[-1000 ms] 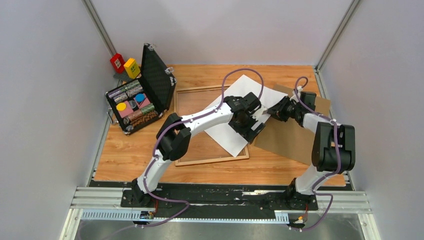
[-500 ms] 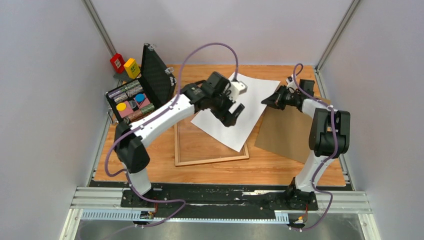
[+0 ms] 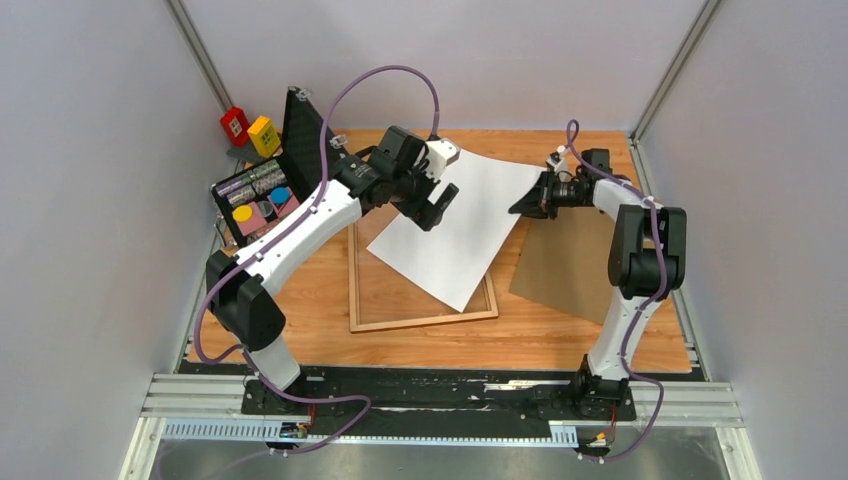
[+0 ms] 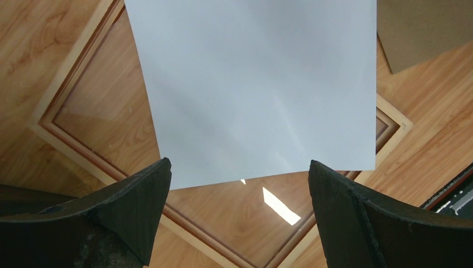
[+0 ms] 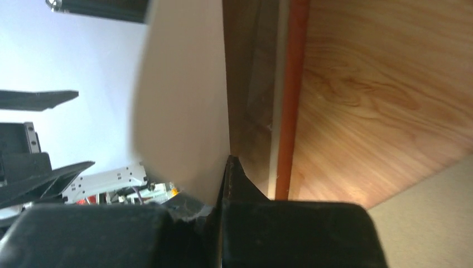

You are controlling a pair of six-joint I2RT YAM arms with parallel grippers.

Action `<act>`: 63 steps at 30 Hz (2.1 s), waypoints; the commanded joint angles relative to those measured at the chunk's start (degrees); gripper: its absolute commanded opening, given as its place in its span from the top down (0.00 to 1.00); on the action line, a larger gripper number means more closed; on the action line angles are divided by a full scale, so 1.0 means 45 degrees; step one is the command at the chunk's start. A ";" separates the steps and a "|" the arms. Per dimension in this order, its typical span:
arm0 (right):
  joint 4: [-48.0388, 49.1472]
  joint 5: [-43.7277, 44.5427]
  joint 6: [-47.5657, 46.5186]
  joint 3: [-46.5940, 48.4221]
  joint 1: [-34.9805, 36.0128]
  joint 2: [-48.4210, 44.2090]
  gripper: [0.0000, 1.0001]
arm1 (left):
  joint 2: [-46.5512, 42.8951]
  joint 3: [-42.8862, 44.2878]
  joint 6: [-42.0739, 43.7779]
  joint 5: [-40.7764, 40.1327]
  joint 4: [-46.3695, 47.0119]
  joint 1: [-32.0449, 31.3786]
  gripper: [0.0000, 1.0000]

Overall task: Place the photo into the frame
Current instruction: Turn over the photo from the photo frame.

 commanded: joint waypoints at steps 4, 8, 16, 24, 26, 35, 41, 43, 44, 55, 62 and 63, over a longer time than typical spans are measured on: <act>-0.2326 -0.1451 -0.2271 0.0314 0.0240 -0.0550 1.00 | -0.0415 -0.0041 0.0282 -0.0483 0.0365 0.0049 0.00; -0.3215 -0.1647 -0.3339 0.0073 0.0177 -0.1000 1.00 | -0.0308 -0.0037 0.0251 -0.0450 0.0354 0.0049 0.00; -0.3357 -0.1376 -0.3525 0.0176 -0.0370 -0.0912 1.00 | -0.0230 -0.0119 0.0070 -0.0113 0.0331 0.0049 0.00; -0.0753 0.0022 -0.1375 -0.0095 -0.0385 -0.0010 0.76 | -0.0459 -0.0425 0.0046 -0.0143 0.0509 0.0050 0.00; 0.0307 0.0099 -0.0706 -0.0391 -0.0385 0.0164 0.69 | -0.0533 -0.0563 0.0048 -0.0175 0.0556 0.0050 0.00; 0.3949 0.0698 0.1525 -0.1971 -0.0331 0.0749 0.59 | -0.0621 -0.0809 0.0074 -0.0359 0.0744 0.0049 0.00; 0.6977 0.0556 0.3035 -0.3364 0.0015 0.0611 0.57 | -0.0474 -0.0773 0.0105 -0.0549 0.0789 0.0049 0.00; 0.7730 0.0480 0.3474 -0.3589 0.0162 0.0728 0.59 | -0.0451 -0.0778 0.0121 -0.0611 0.0818 0.0049 0.00; 0.8008 0.0459 0.3644 -0.3627 0.0226 0.0810 0.61 | -0.0448 -0.0773 0.0138 -0.0675 0.0820 0.0049 0.00; 0.8484 -0.0688 0.4338 -0.2526 0.0241 0.1298 1.00 | -0.0732 -0.0960 0.0394 -0.1305 0.0997 0.0049 0.00; 0.6160 -0.2326 0.3486 -0.0687 0.0240 0.2050 1.00 | -0.1047 -0.1196 0.0494 -0.1592 0.1127 0.0059 0.00; 0.5634 -0.2467 0.3270 -0.0383 0.0240 0.2172 1.00 | -0.1069 -0.1221 0.0519 -0.1600 0.1131 0.0052 0.00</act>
